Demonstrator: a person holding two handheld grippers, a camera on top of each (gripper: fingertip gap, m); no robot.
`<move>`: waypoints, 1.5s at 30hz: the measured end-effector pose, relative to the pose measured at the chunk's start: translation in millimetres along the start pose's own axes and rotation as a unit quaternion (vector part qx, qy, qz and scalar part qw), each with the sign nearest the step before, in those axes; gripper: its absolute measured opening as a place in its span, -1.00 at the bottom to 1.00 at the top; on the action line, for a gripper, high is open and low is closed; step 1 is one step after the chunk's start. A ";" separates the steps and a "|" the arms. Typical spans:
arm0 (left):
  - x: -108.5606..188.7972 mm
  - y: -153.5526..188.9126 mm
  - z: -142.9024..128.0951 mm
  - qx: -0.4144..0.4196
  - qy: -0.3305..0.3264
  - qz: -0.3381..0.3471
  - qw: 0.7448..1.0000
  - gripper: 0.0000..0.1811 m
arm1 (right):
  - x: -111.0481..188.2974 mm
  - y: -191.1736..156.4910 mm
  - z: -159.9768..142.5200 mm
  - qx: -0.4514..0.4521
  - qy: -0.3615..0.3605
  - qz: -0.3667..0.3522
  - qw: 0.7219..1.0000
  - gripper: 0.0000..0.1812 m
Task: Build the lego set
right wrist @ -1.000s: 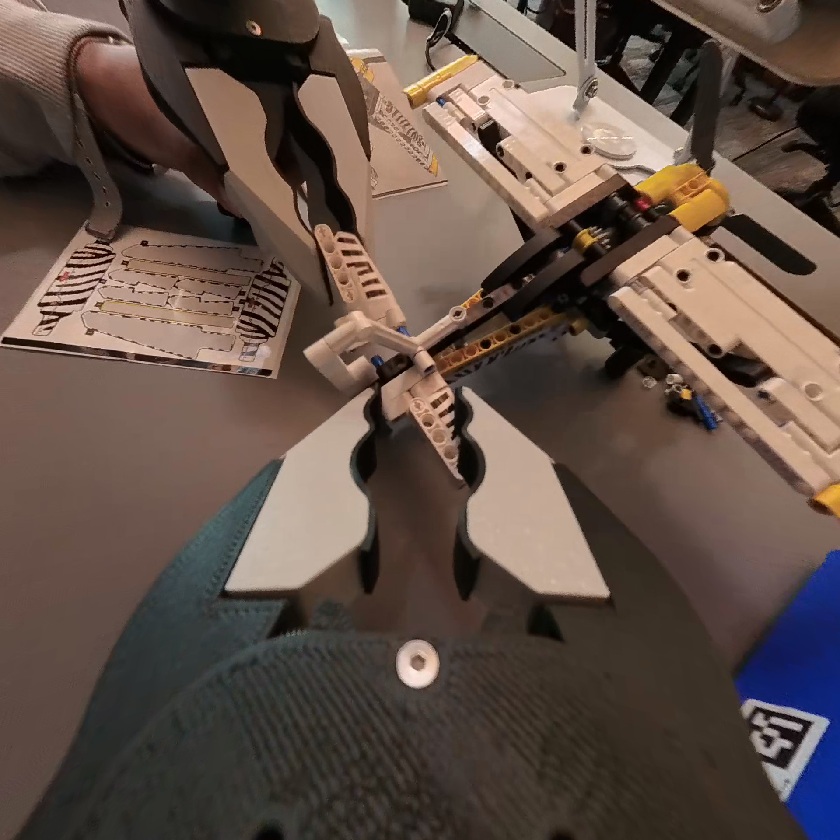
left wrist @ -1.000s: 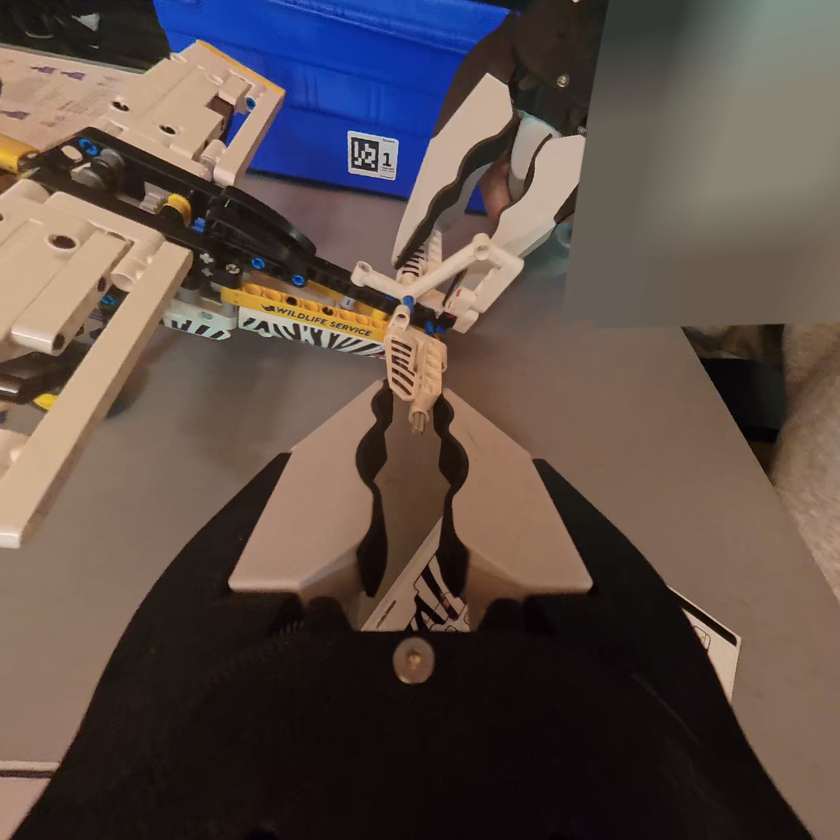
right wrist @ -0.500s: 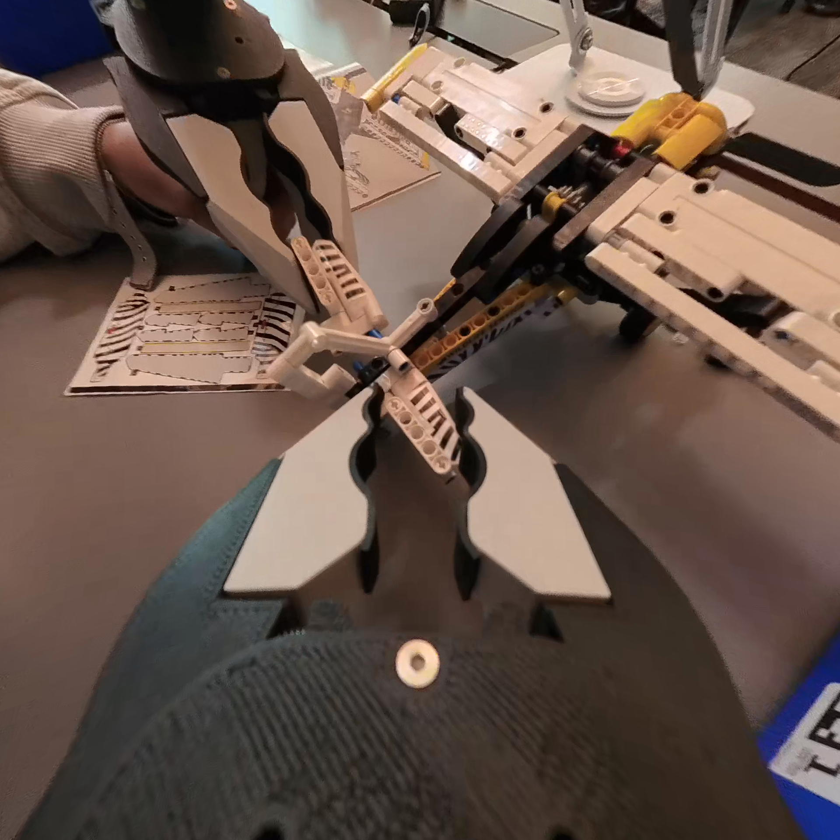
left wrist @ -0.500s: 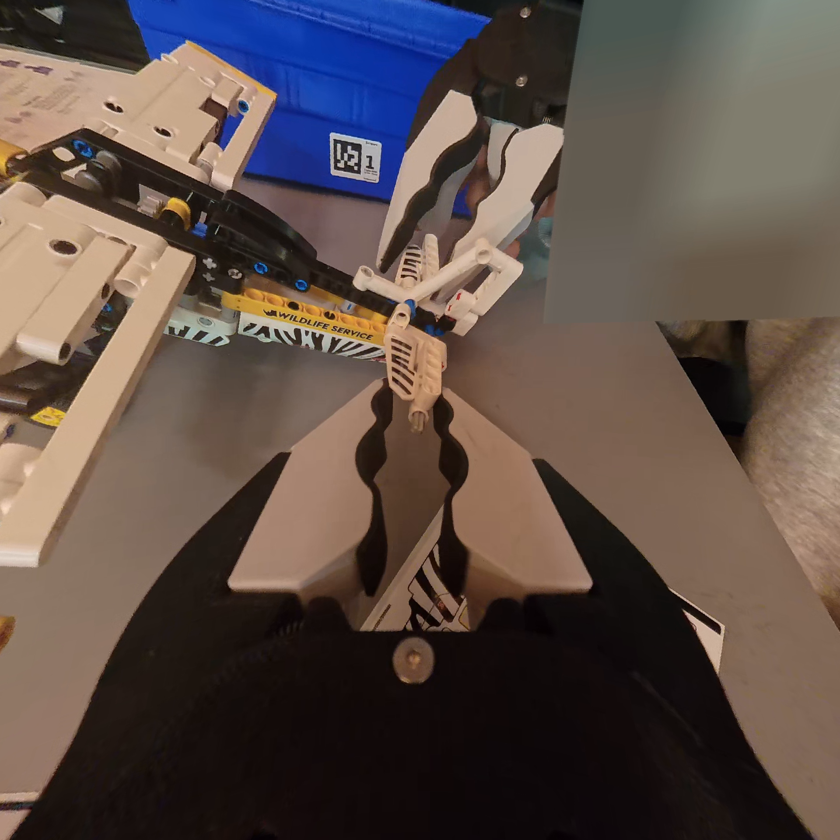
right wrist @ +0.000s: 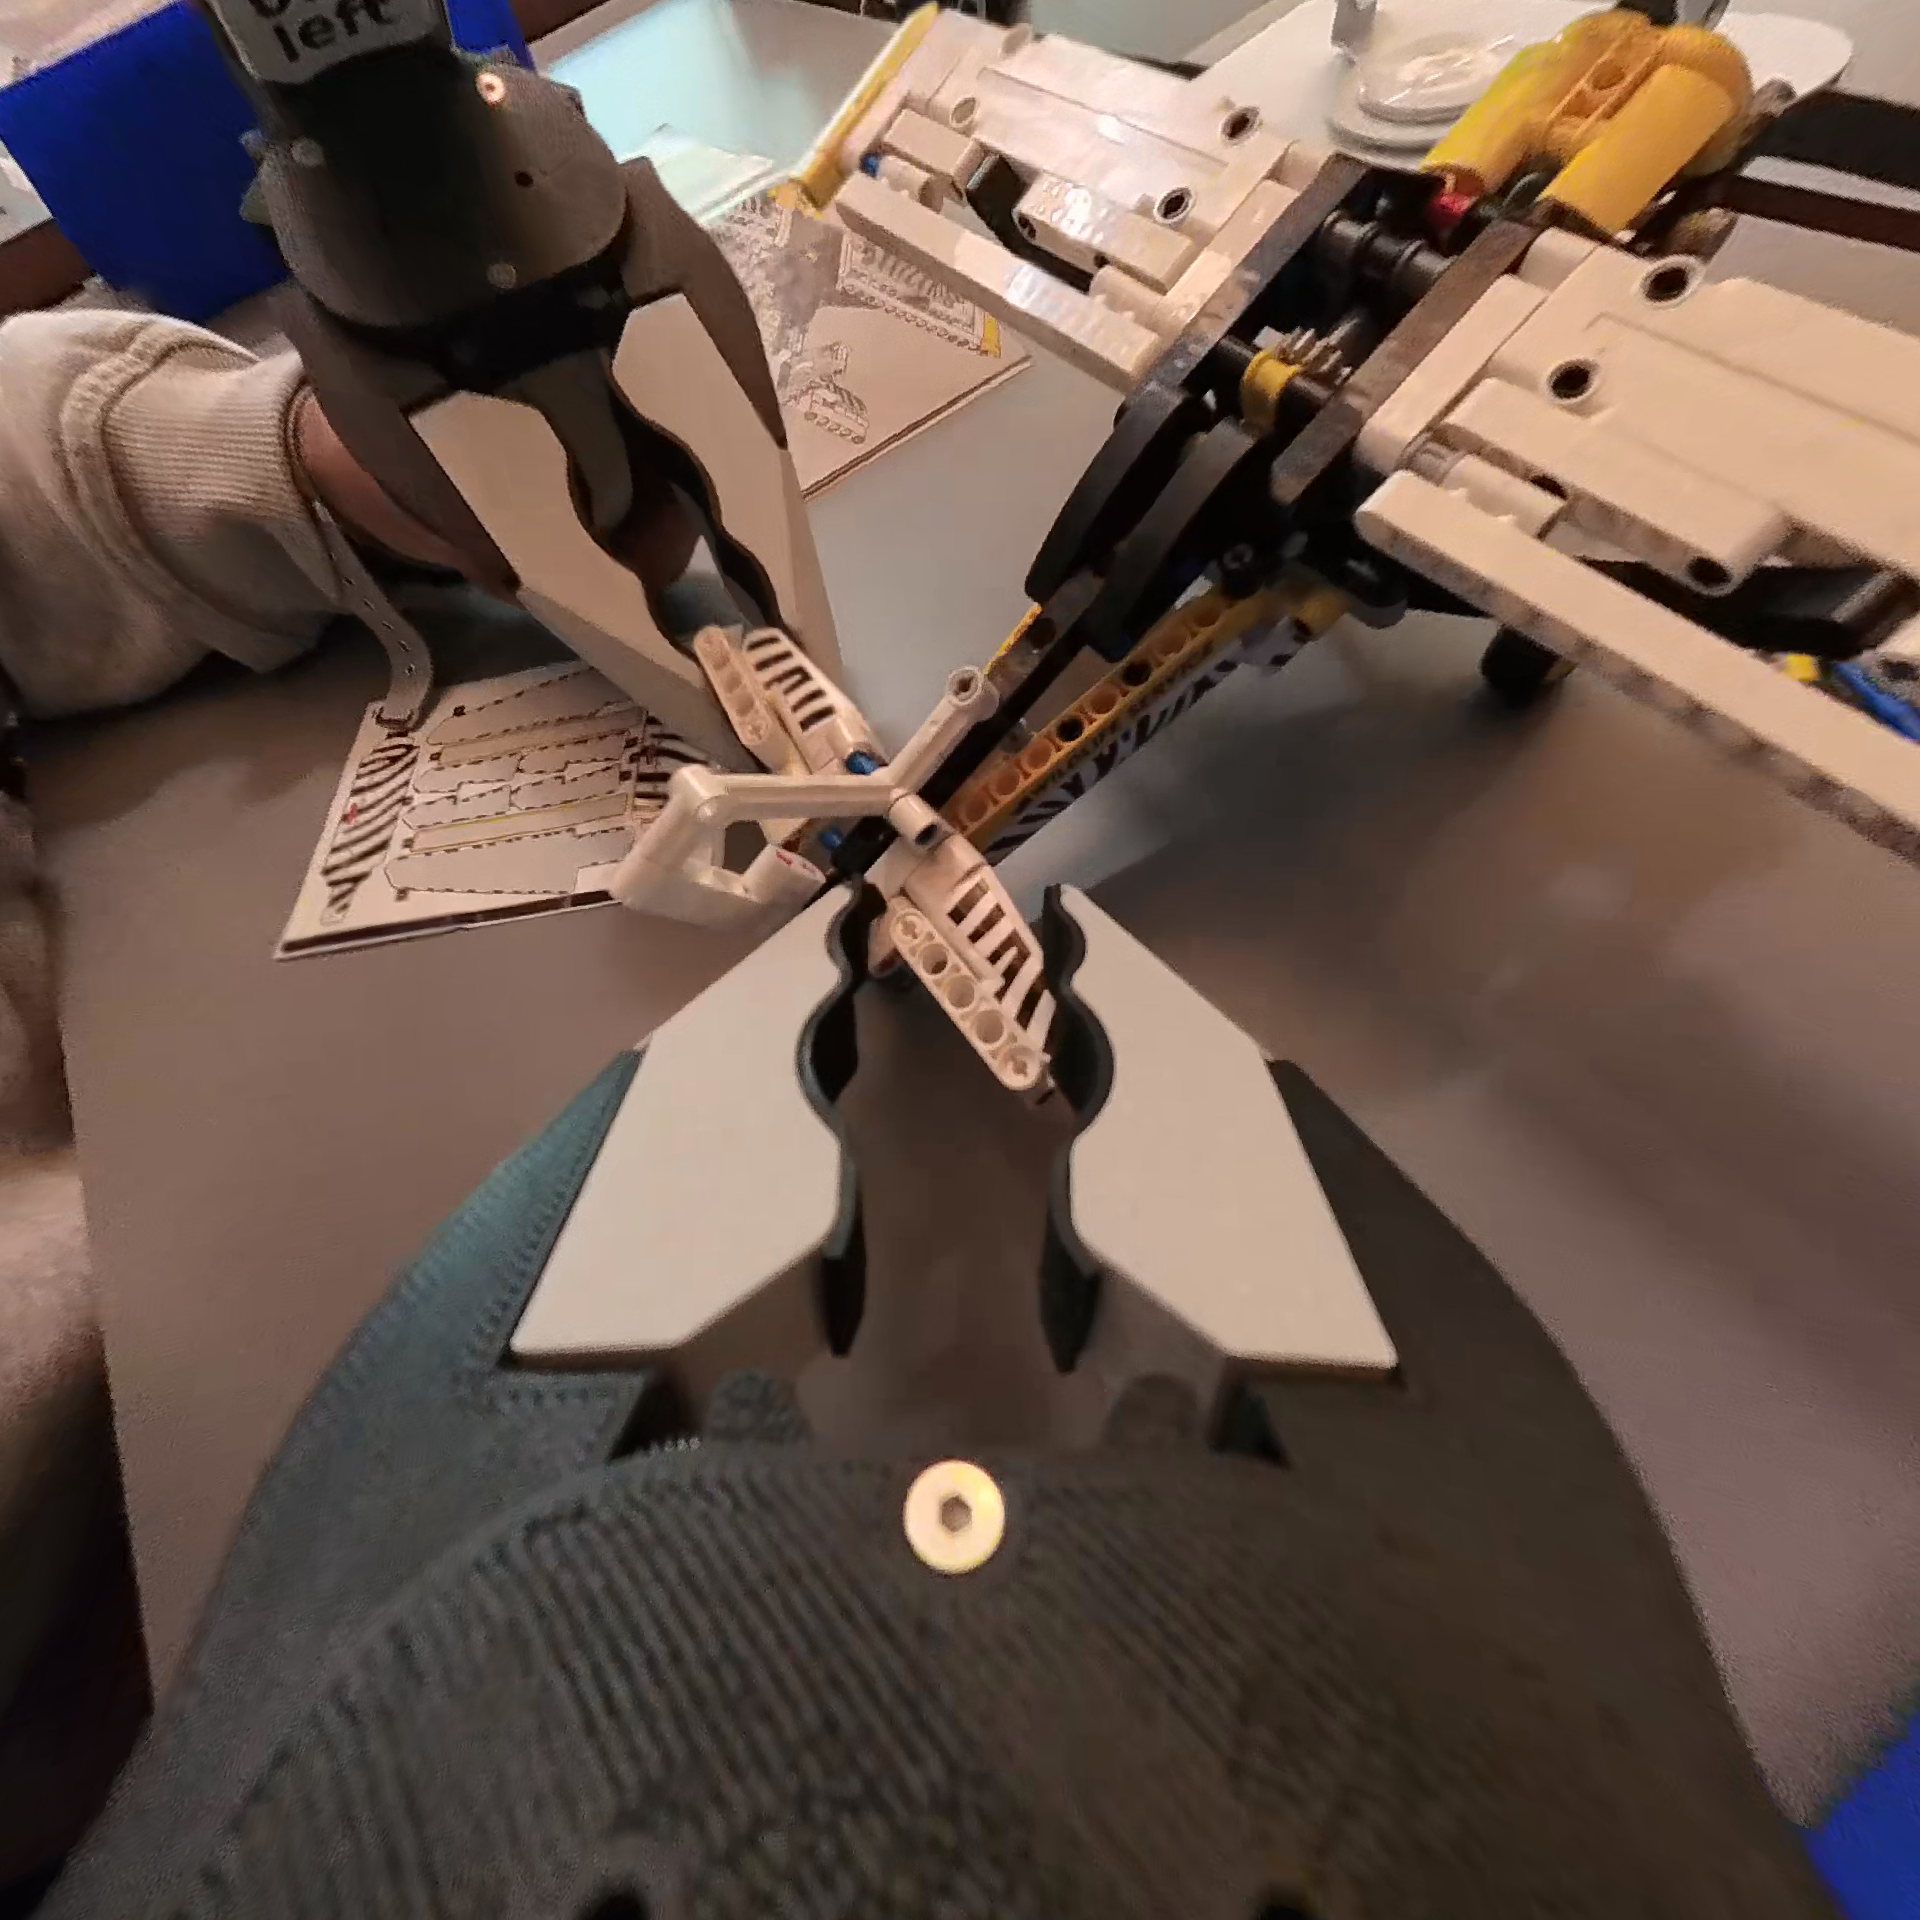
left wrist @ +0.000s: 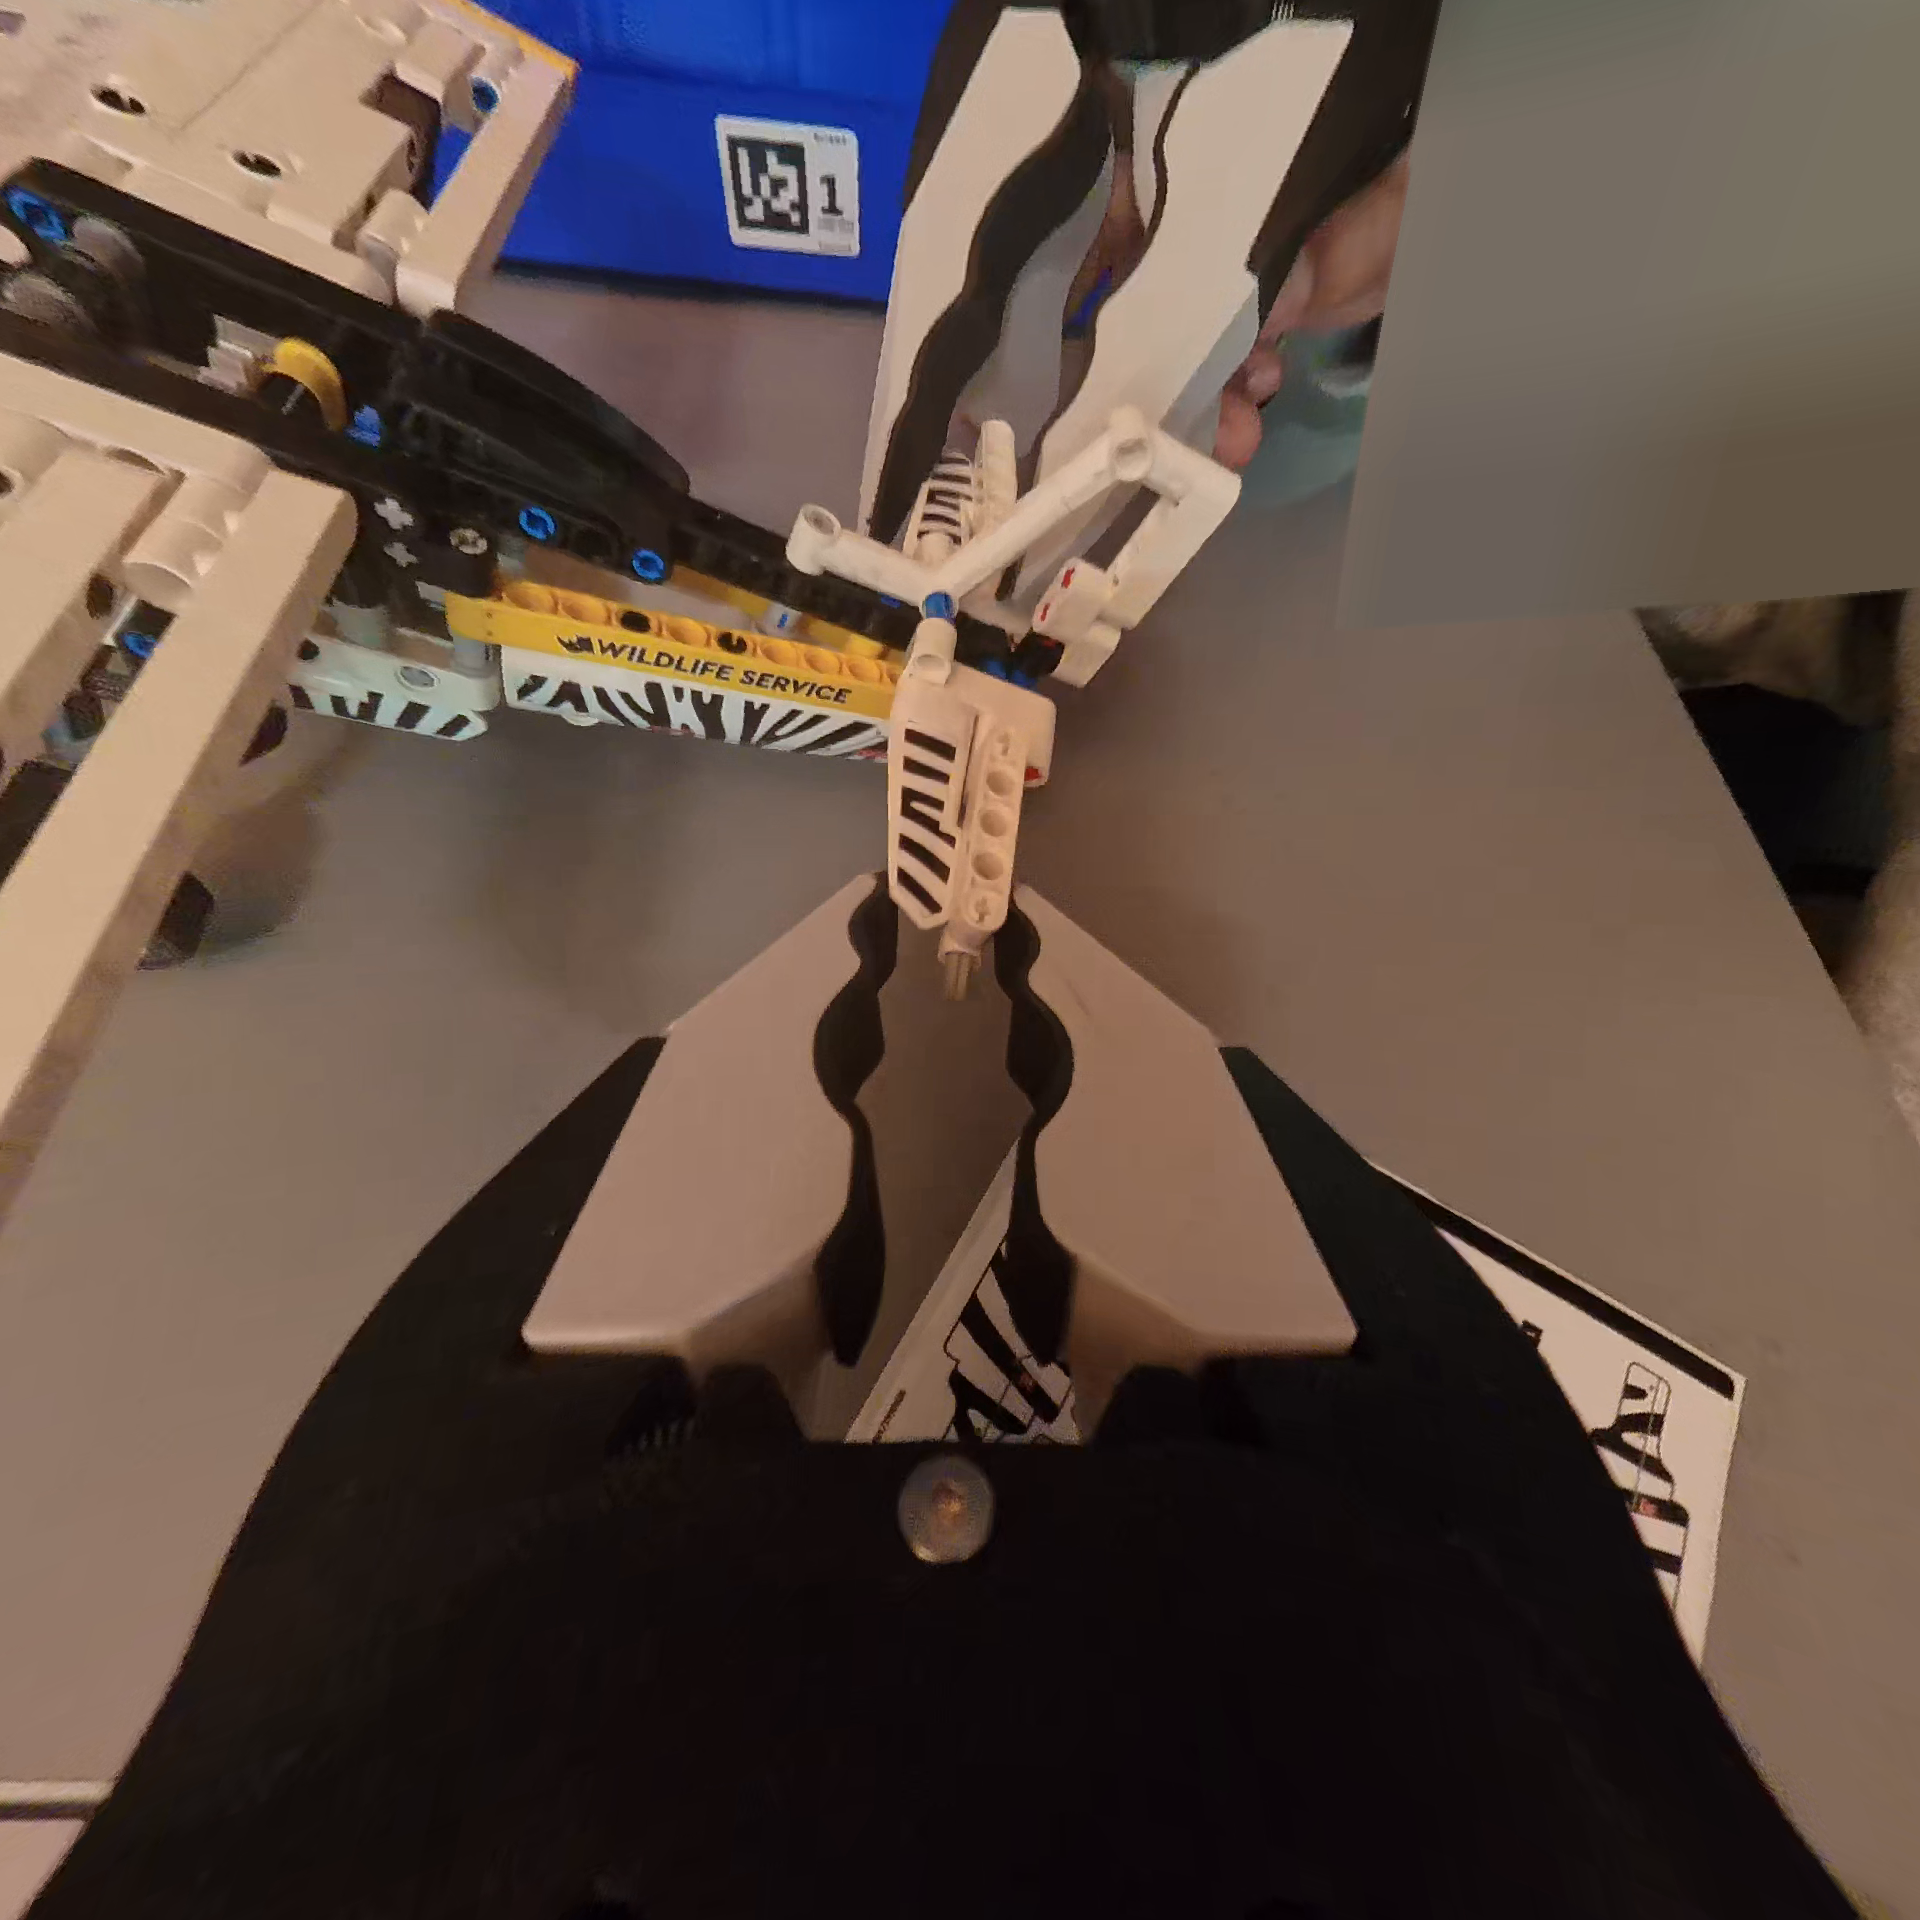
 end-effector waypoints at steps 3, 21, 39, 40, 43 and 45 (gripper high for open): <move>-1.4 2.3 -0.3 -0.013 -0.007 0.007 1.000 -0.81 | 1.5 0.1 -0.8 -0.007 0.007 0.002 1.000 -0.67; -5.9 19.7 -5.0 -0.069 -0.035 0.128 0.989 -0.81 | -1.2 -3.7 1.6 0.008 0.022 -0.010 1.000 -0.70; -4.9 19.2 -1.9 -0.068 -0.018 0.136 0.988 -0.82 | -5.5 -6.9 4.8 0.023 0.032 -0.023 0.999 -0.82; -4.5 18.8 -2.0 -0.067 -0.018 0.135 0.988 -0.82 | -5.6 -6.7 4.7 0.022 0.033 -0.022 0.999 -0.82; -4.1 18.5 -2.6 -0.070 -0.021 0.133 0.988 -0.82 | -6.1 -6.6 4.8 0.026 0.036 -0.017 0.999 -0.83; -4.0 18.3 -3.0 -0.073 -0.022 0.131 0.988 -0.82 | -6.2 -7.0 4.7 0.046 0.038 -0.014 0.998 -0.83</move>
Point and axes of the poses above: each gripper's, where its closed fingertips meet, x back along the fingers, z out of its top, y = z × x across the jaws, the point moved 9 cm from there along x, back along the fingers, and after that the axes turned 3 degrees about x, right-handed, at the moved point
